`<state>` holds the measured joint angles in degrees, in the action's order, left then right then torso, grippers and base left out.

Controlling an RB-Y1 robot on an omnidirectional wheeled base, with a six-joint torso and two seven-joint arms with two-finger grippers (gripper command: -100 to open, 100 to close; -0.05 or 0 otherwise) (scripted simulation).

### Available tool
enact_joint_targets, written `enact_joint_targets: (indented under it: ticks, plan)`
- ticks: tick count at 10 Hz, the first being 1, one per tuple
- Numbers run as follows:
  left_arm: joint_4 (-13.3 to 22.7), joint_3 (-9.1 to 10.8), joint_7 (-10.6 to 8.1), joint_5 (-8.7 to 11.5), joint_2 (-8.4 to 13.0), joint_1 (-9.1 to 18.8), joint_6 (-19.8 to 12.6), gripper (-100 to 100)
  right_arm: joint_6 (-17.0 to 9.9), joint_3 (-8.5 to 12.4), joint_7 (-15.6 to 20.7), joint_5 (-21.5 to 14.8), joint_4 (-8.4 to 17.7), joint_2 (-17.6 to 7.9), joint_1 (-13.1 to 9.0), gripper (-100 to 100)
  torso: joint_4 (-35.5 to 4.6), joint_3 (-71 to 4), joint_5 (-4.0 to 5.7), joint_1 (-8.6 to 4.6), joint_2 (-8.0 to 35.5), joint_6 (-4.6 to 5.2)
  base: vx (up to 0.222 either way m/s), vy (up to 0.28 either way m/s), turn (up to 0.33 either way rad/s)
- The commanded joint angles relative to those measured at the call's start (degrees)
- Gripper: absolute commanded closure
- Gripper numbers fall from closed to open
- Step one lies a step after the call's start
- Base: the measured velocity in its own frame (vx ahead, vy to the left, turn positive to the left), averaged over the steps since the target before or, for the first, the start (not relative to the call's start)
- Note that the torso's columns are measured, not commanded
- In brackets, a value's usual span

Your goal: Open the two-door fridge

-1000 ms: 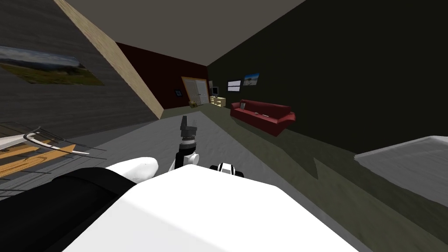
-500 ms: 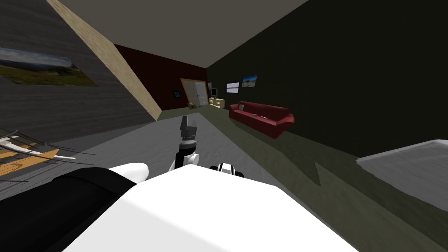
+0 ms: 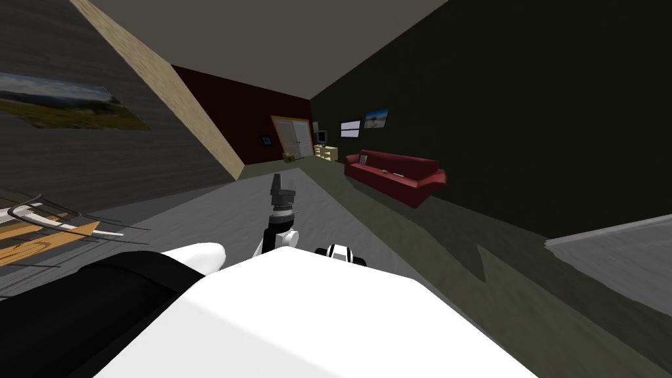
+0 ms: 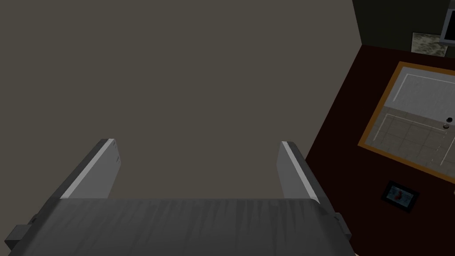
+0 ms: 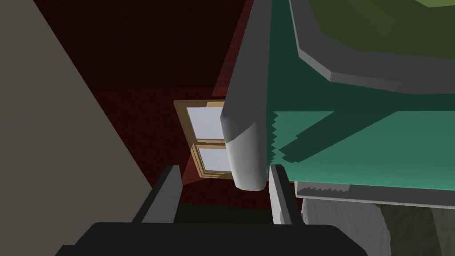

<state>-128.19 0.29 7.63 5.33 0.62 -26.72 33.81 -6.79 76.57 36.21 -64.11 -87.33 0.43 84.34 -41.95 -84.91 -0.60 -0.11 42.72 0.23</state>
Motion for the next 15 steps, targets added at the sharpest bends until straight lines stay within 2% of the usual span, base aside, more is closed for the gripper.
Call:
enact_joint_targets:
  ticks: [1, 4, 5, 6, 8, 11, 12, 13, 15]
  plan:
    - [0.0, 0.01, 0.00, 0.0, 0.0, 0.0, 0.0, 0, -1.5, 0.9, 0.1, 0.3, 1.7, -0.4, 1.6, 100, 0.1, -0.1, 0.11, -0.56, -0.2, 0.04, 0.203, -0.150, -0.051]
    - [0.0, 0.02, 0.00, 0.0, 0.0, 0.0, 0.0, 0, -2.2, 0.8, 0.1, 0.6, 3.2, -0.5, 2.3, 100, 0.3, -0.5, 0.14, -0.32, -0.7, -0.59, 0.197, -0.106, -0.038]
    - [0.0, 0.02, 0.00, 0.0, 0.0, 0.0, 0.0, 0, -1.8, -0.5, 0.2, 1.2, 3.8, 0.1, 1.9, 100, 0.4, -0.7, 0.18, -0.28, -0.9, -0.91, 0.077, -0.033, -0.079]
    - [0.0, 0.01, 0.00, 0.0, 0.0, 0.0, 0.0, 0, 0.0, -0.3, -0.5, 2.1, 4.8, -0.3, 3.6, -100, 0.4, -0.6, 0.18, 0.07, -0.9, -1.00, 0.019, -0.022, -0.107]
    - [0.0, 0.01, 0.00, 0.0, 0.0, 0.0, 0.0, 0, 1.2, 0.1, -0.9, 2.8, 5.2, -0.6, 4.8, -100, -0.2, 0.1, 0.55, 0.09, -0.7, -0.37, 0.041, -0.036, -0.037]
    - [0.0, 0.01, 0.00, 0.0, 0.0, 0.0, 0.0, 0, 3.6, 0.8, -1.7, 4.0, 6.1, -1.2, 7.3, -100, -0.4, 0.4, 0.59, 0.10, -0.3, -0.24, 0.030, -0.032, -0.042]
    - [0.0, 0.01, 0.00, 0.0, 0.0, 0.0, 0.0, 0, 2.8, 0.6, -1.5, 3.8, 5.7, -1.3, 6.3, -100, -0.4, 0.4, 0.61, 0.09, -0.4, -0.23, 0.013, -0.014, -0.009]
    - [0.0, 0.00, 0.00, 0.0, 0.0, 0.0, 0.0, 0, 3.0, 0.7, -1.5, 3.8, 5.7, -1.3, 6.4, 0, -0.4, 0.4, 0.60, 0.14, -0.3, -0.24, 0.000, 0.000, 0.000]
    - [0.0, 0.00, 0.00, 0.0, 0.0, 0.0, 0.0, 0, 3.0, 0.7, -1.5, 3.8, 5.7, -1.4, 6.3, 0, -0.3, 0.4, 0.59, 0.15, -0.4, -0.22, 0.000, 0.000, 0.000]
